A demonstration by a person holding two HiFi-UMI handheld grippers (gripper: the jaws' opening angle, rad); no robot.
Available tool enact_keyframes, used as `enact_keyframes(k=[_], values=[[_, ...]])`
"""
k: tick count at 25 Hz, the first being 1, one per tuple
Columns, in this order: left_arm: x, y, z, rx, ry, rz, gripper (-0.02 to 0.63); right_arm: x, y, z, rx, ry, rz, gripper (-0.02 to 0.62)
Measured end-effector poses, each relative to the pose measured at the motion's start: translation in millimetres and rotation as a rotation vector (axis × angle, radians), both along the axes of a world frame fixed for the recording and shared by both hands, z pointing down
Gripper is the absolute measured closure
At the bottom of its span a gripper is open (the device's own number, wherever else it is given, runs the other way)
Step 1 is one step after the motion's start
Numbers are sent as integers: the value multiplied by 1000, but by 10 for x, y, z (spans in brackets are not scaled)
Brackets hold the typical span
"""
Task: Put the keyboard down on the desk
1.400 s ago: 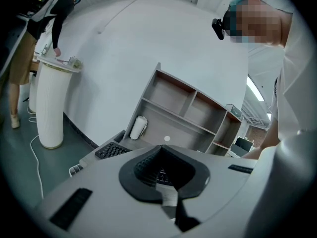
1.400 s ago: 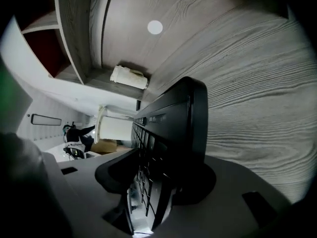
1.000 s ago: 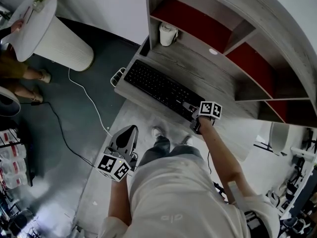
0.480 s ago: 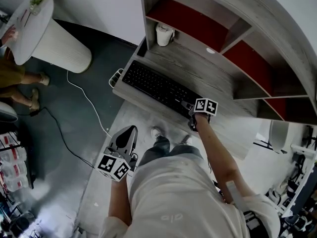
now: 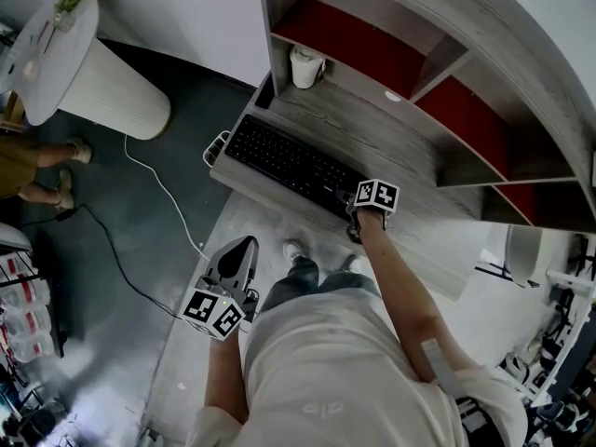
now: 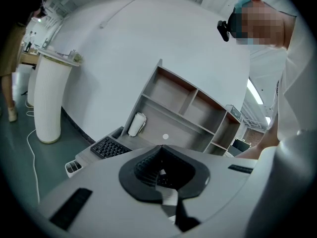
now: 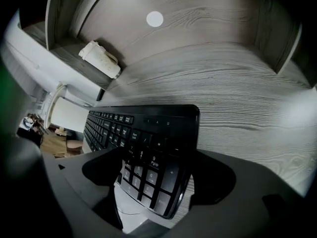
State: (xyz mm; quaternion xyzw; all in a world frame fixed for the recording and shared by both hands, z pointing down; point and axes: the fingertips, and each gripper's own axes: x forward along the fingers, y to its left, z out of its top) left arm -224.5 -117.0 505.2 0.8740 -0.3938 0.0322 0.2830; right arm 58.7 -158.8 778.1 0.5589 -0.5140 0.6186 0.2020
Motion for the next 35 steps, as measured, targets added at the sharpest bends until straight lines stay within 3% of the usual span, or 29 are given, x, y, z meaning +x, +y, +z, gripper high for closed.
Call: enact_keyframes(k=[10, 16, 25, 29, 33, 35], values=[[-27, -24, 3, 2, 10, -4, 591, -20, -13, 37, -39, 74, 21, 156], [-55, -5, 16, -8, 14, -15, 590, 8, 5, 67, -65, 179, 14, 165], [-39, 48, 29, -2, 15, -10, 591, 2, 14, 42, -45, 174, 9, 166], [14, 46, -2, 11, 14, 4, 589, 25, 43, -65, -12, 171, 3, 166], [155, 18, -55, 23, 15, 12, 589, 55, 31, -317, 94, 132, -14, 171], [268, 5, -86, 35, 17, 24, 589, 105, 47, -505, 159, 120, -19, 221]])
